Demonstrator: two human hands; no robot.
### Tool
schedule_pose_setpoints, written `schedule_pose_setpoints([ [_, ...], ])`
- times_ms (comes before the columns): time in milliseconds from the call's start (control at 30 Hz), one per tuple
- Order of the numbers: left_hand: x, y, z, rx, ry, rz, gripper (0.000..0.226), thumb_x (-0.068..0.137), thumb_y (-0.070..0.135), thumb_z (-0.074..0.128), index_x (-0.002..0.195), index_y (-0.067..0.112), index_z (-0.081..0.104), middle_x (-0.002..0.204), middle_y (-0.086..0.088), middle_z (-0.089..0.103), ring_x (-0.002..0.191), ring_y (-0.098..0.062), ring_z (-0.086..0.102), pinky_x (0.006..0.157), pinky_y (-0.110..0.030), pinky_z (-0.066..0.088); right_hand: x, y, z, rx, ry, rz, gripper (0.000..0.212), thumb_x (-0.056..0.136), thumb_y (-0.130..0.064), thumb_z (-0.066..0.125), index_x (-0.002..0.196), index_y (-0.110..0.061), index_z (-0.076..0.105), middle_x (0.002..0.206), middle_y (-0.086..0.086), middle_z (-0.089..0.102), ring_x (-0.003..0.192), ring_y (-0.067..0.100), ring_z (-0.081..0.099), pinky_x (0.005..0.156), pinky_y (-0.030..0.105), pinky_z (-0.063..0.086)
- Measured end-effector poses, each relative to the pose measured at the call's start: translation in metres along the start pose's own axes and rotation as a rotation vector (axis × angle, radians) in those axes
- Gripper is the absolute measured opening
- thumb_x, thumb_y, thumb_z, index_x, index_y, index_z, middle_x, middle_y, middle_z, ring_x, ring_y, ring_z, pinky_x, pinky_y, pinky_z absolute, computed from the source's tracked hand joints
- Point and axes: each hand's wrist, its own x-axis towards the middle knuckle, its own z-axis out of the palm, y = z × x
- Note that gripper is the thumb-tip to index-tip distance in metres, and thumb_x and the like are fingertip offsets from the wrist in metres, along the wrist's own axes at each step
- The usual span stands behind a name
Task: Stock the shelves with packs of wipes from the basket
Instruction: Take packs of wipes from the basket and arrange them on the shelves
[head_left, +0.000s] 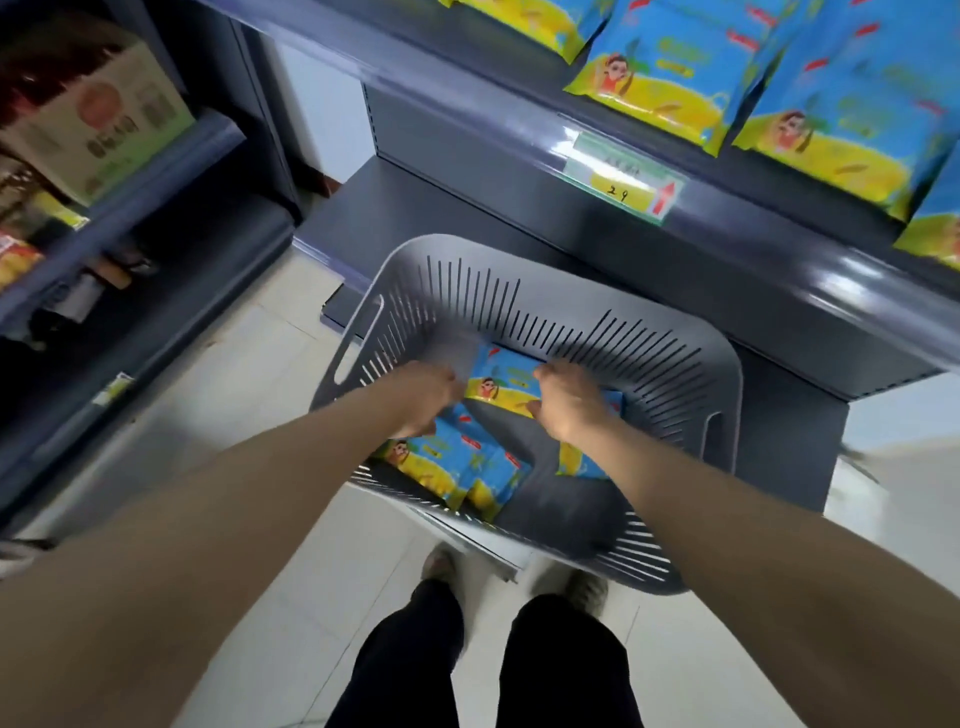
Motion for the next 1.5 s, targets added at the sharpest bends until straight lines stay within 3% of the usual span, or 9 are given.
schedule_pose_setpoints([
  [267, 0.038, 0.000, 0.022, 0.148, -0.243, 0.021, 0.064, 0.072, 0.022, 0.076, 0.129, 0.016, 0.048, 0.127, -0.007, 0.053, 0.113, -0.029, 0.052, 0.089, -0.034, 0.042, 0.024, 0.001, 0.046, 0.092, -0.060, 0.088, 0.059, 0.093, -0.031, 0.047, 0.144, -0.012, 0.023, 0.153, 0.011, 0.018, 0.136, 0.035, 0.024, 0.110, 0.046, 0.029],
  [433, 0.044, 0.002, 0.027, 0.153, -0.328, 0.019, 0.070, 0.069, 0.022, 0.079, 0.129, 0.017, 0.045, 0.129, -0.007, 0.052, 0.115, -0.028, 0.053, 0.089, -0.033, 0.042, 0.030, -0.003, 0.049, 0.115, -0.002, 0.155, 0.073, 0.083, -0.042, 0.061, 0.139, -0.010, 0.028, 0.132, 0.010, 0.031, 0.121, 0.032, 0.033, 0.099, 0.043, 0.036],
  [600, 0.049, 0.007, 0.021, 0.136, -0.438, -0.058, 0.068, 0.073, 0.025, 0.077, 0.133, 0.014, 0.046, 0.130, -0.004, 0.054, 0.117, -0.024, 0.053, 0.093, -0.032, 0.045, 0.032, -0.004, 0.051, 0.121, 0.011, 0.211, 0.088, 0.069, -0.047, 0.074, 0.137, -0.010, 0.032, 0.133, 0.010, 0.033, 0.123, 0.030, 0.032, 0.100, 0.042, 0.035],
  [800, 0.034, 0.006, -0.003, 0.076, -0.365, -0.103, 0.061, 0.074, 0.016, 0.075, 0.130, 0.011, 0.051, 0.126, -0.009, 0.057, 0.112, -0.028, 0.057, 0.089, -0.035, 0.050, 0.026, 0.000, 0.032, 0.249, -0.064, 0.230, 0.060, 0.079, -0.020, 0.071, 0.130, -0.011, 0.041, 0.131, 0.011, 0.047, 0.124, 0.031, 0.045, 0.103, 0.044, 0.033],
  [967, 0.016, 0.024, -0.074, 0.126, -0.253, -0.008, 0.052, 0.071, 0.027, 0.075, 0.118, 0.012, 0.059, 0.115, -0.006, 0.062, 0.105, -0.027, 0.059, 0.086, -0.035, 0.051, -0.009, 0.004, -0.031, 0.222, 0.067, 0.129, 0.030, 0.083, -0.007, 0.054, 0.113, -0.011, 0.056, 0.121, 0.013, 0.050, 0.114, 0.032, 0.051, 0.095, 0.038, 0.044],
  [1133, -0.015, 0.048, -0.160, 0.141, 0.014, 0.077, 0.039, 0.069, 0.027, 0.071, 0.105, 0.013, 0.063, 0.103, -0.007, 0.063, 0.094, -0.028, 0.061, 0.074, -0.034, 0.051, -0.062, 0.021, -0.137, 0.234, 0.286, 0.112, 0.025, 0.080, -0.010, 0.056, 0.105, -0.015, 0.058, 0.110, 0.010, 0.064, 0.106, 0.031, 0.058, 0.087, 0.036, 0.044],
  [1267, -0.042, 0.064, -0.226, 0.133, 0.214, 0.168, 0.034, 0.070, 0.028, 0.071, 0.099, 0.013, 0.062, 0.099, -0.008, 0.061, 0.092, -0.028, 0.059, 0.062, -0.030, 0.037, -0.110, 0.043, -0.217, 0.219, 0.423, 0.108, 0.012, 0.084, -0.019, 0.060, 0.096, -0.017, 0.058, 0.096, 0.007, 0.065, 0.094, 0.030, 0.059, 0.075, 0.036, 0.041],
  [1367, -0.053, 0.078, -0.269, 0.133, 0.340, 0.232, 0.030, 0.070, 0.028, 0.073, 0.096, 0.016, 0.064, 0.094, -0.005, 0.062, 0.089, -0.025, 0.058, 0.061, -0.027, 0.032, -0.140, 0.066, -0.257, 0.207, 0.559, 0.147, 0.017, 0.081, -0.016, 0.060, 0.099, -0.016, 0.061, 0.096, 0.011, 0.066, 0.092, 0.032, 0.060, 0.071, 0.035, 0.046],
  [1500, -0.054, 0.095, -0.302, 0.086, 0.414, 0.240, 0.027, 0.069, 0.031, 0.076, 0.076, 0.023, 0.051, 0.065, 0.009, 0.043, 0.069, -0.017, 0.044, 0.052, -0.028, 0.028, -0.158, 0.103, -0.287, 0.157, 0.652, 0.240, 0.047, 0.082, -0.013, 0.057, 0.128, -0.020, 0.050, 0.120, 0.013, 0.063, 0.109, 0.035, 0.057, 0.092, 0.042, 0.045],
])
